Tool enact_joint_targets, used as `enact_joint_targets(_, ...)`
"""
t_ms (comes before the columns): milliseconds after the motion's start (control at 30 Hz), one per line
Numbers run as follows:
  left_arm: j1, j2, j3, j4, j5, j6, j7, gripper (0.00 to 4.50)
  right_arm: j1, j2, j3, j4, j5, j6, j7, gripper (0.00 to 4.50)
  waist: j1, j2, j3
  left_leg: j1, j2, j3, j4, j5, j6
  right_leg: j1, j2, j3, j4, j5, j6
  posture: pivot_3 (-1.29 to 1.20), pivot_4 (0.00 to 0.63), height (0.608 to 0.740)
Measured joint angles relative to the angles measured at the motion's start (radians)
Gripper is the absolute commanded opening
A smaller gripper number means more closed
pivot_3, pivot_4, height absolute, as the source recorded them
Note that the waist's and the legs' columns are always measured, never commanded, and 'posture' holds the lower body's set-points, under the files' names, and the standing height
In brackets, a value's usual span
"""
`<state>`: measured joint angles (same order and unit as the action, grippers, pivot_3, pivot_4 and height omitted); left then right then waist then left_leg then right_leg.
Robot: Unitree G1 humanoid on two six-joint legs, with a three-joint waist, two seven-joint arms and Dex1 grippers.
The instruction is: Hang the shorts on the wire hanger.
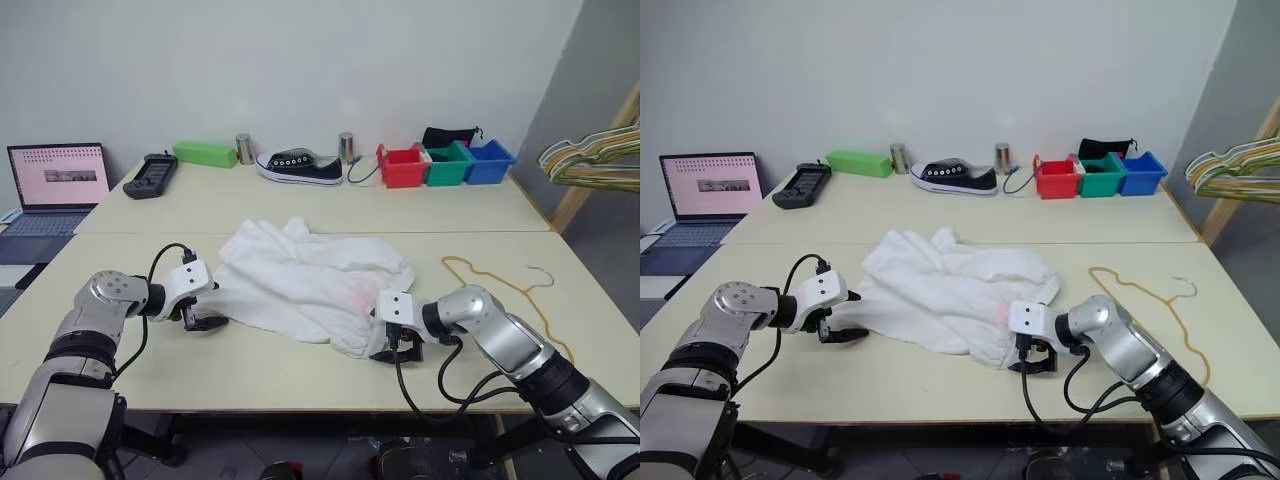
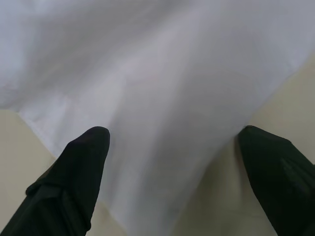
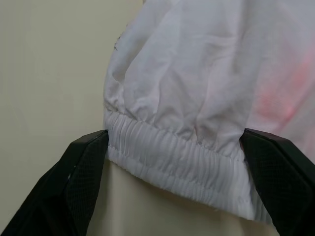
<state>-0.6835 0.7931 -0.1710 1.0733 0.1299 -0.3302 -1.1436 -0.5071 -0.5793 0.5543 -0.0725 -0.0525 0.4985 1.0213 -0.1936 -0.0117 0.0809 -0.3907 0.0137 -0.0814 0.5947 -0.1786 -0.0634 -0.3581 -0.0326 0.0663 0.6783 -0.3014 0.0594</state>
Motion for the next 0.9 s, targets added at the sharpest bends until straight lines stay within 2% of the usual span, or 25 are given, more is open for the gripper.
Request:
enact_joint_targets(33,0.000,-0.003,0.000,0.004,0.002,-0.003,0.004,3.38,0.000,0.006,0.000,0.000,0.001,0.011,0.000,4.50,-0.002,0.000,0.000,0.001,0.000,0.000,0.000,0.000,-0.001,0.001,-0.001,-0.001,0.000,0.000,0.000,-0.20,0.028,0.740)
enact_joint_targets(67,-0.003,-0.011,0.000,0.016,0.004,-0.008,0.012,3.03,0.002,0.012,0.000,-0.008,0.003,0.033,0.002,4.33,-0.004,0.000,0.000,0.002,-0.001,0.000,0.000,0.000,-0.001,0.002,-0.003,-0.002,0.000,0.000,0.000,-0.20,0.028,0.740)
enact_joint_targets(133,-0.004,-0.016,0.000,0.025,0.005,-0.012,0.015,2.64,0.004,0.015,0.000,-0.018,0.001,0.041,0.002,4.05,-0.005,0.000,0.000,0.002,-0.001,0.000,0.000,0.000,-0.001,0.002,-0.005,-0.003,0.000,0.000,0.001,-0.20,0.026,0.740)
enact_joint_targets(267,-0.004,-0.023,0.000,0.037,0.011,-0.027,0.015,1.66,0.007,0.015,0.003,-0.007,-0.012,0.030,0.000,2.97,-0.006,-0.001,0.000,0.002,-0.002,-0.001,0.000,0.000,-0.001,0.003,-0.006,-0.005,0.000,0.001,0.001,-0.19,0.028,0.740)
enact_joint_targets(533,-0.003,-0.024,0.001,0.040,0.019,-0.030,0.014,0.04,-0.010,0.037,0.006,0.062,-0.037,-0.012,-0.020,1.15,-0.010,-0.001,0.000,0.002,-0.002,-0.002,0.000,0.004,0.005,0.004,-0.005,-0.007,0.001,0.002,0.003,-0.18,0.028,0.740)
enact_joint_targets(633,0.000,-0.023,0.007,0.036,0.014,-0.028,0.011,0.00,-0.028,0.037,0.004,0.099,-0.048,-0.037,-0.025,0.36,-0.009,-0.001,-0.001,0.001,-0.002,-0.002,0.000,0.004,0.005,0.004,-0.005,-0.006,0.001,0.002,0.004,-0.18,0.028,0.740)
enact_joint_targets(800,0.071,-0.006,0.046,-0.067,-0.033,-0.004,-0.032,0.00,-0.057,0.026,-0.010,0.158,-0.056,-0.095,-0.026,0.36,-0.009,-0.001,-0.001,-0.001,-0.001,-0.002,0.000,0.004,0.005,0.004,-0.005,-0.006,0.001,0.004,0.007,-0.19,0.022,0.740)
enact_joint_targets(900,0.184,0.025,0.073,-0.278,-0.096,0.103,-0.090,0.00,-0.060,-0.008,-0.027,0.146,-0.044,-0.101,-0.002,0.36,-0.010,0.000,-0.001,-0.008,-0.001,-0.002,0.000,0.004,0.006,0.001,-0.004,-0.004,0.001,0.003,0.007,-0.17,0.014,0.740)
